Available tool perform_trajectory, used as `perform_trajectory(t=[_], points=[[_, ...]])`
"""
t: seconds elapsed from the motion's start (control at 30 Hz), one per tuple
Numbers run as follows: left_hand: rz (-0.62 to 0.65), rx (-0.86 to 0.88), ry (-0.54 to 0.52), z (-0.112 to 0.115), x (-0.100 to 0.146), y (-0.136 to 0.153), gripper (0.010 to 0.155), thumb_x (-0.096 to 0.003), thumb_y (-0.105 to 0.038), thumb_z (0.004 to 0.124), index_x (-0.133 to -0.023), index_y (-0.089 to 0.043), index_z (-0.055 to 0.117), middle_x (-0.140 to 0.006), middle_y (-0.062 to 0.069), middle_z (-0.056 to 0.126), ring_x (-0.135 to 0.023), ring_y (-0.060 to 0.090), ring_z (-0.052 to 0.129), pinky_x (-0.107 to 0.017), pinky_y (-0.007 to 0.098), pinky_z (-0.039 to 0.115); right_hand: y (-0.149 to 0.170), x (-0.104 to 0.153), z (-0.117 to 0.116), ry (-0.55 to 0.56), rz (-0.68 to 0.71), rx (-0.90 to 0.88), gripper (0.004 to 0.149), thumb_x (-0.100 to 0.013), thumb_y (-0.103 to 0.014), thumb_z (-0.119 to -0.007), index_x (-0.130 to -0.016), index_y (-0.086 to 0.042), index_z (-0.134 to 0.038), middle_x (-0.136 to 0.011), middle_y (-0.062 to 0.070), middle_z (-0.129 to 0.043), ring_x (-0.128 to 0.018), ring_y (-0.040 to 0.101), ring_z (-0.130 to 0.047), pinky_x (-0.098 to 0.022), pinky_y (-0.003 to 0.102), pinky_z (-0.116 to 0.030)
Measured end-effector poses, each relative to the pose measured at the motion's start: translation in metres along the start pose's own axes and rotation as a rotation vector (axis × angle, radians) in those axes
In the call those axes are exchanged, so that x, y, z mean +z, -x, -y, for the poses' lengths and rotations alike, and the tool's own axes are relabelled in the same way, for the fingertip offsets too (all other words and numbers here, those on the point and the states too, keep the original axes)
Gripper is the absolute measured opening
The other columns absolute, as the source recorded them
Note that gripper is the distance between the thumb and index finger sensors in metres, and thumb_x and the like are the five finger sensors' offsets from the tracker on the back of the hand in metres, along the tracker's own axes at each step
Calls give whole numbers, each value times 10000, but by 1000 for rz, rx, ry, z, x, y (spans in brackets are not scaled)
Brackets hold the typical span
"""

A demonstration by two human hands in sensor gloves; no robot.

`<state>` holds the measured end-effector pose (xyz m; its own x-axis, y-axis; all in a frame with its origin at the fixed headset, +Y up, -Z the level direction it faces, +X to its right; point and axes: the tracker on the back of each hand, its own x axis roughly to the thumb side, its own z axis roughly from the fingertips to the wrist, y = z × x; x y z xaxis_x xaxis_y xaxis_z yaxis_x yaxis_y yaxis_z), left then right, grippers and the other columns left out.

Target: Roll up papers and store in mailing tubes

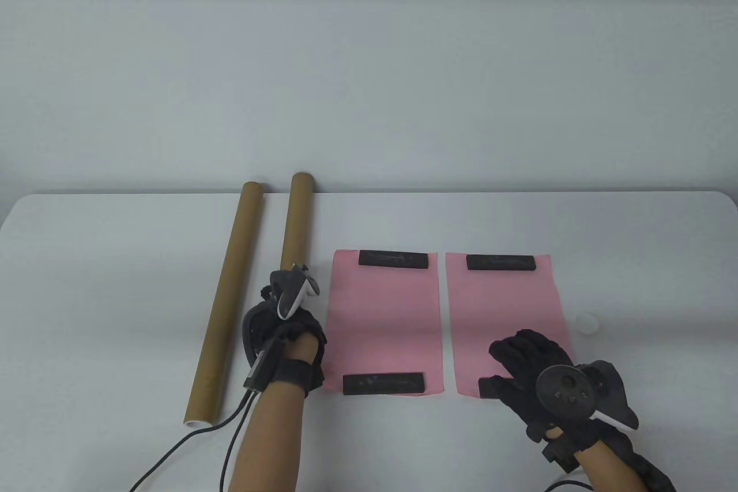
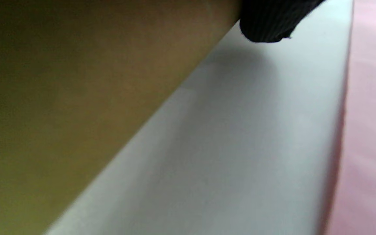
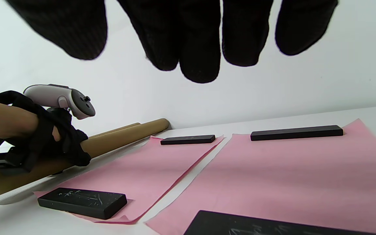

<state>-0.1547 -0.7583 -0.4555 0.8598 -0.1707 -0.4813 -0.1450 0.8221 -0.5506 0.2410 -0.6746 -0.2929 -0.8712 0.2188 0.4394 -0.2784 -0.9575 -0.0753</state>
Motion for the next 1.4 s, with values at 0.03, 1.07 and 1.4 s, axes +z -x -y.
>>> perform_trajectory(t=[0.03,1.07,1.4], points=[[-2,-2,-3,0,0,-1,978,-462,-557,673,-1003,-95,2,-999,182,487,-783,292,854,-551,412,840,0,0,0,-4,0,0,657,-522,-535,-747,-1024,-111,-749,-1021,186,-800,-990,547,-722,-655,718,-642],[601,-231,-623,-21,140,53,1005,-372,-692,684,-1065,-261,97,-1172,67,229,-1132,439,315,-795,599,418,-3,-1,-4,-28,14,28,692,-521,-539,-745,-1062,-112,-693,-1064,190,-745,-1014,544,-694,-674,733,-596],[898,-222,-860,25,151,94,963,-345,-710,684,-1081,-291,225,-1179,23,332,-1142,393,375,-779,607,371,-1,-4,-11,-55,17,48,715,-519,-541,-749,-1087,-118,-654,-1097,194,-701,-1038,546,-660,-694,734,-543]])
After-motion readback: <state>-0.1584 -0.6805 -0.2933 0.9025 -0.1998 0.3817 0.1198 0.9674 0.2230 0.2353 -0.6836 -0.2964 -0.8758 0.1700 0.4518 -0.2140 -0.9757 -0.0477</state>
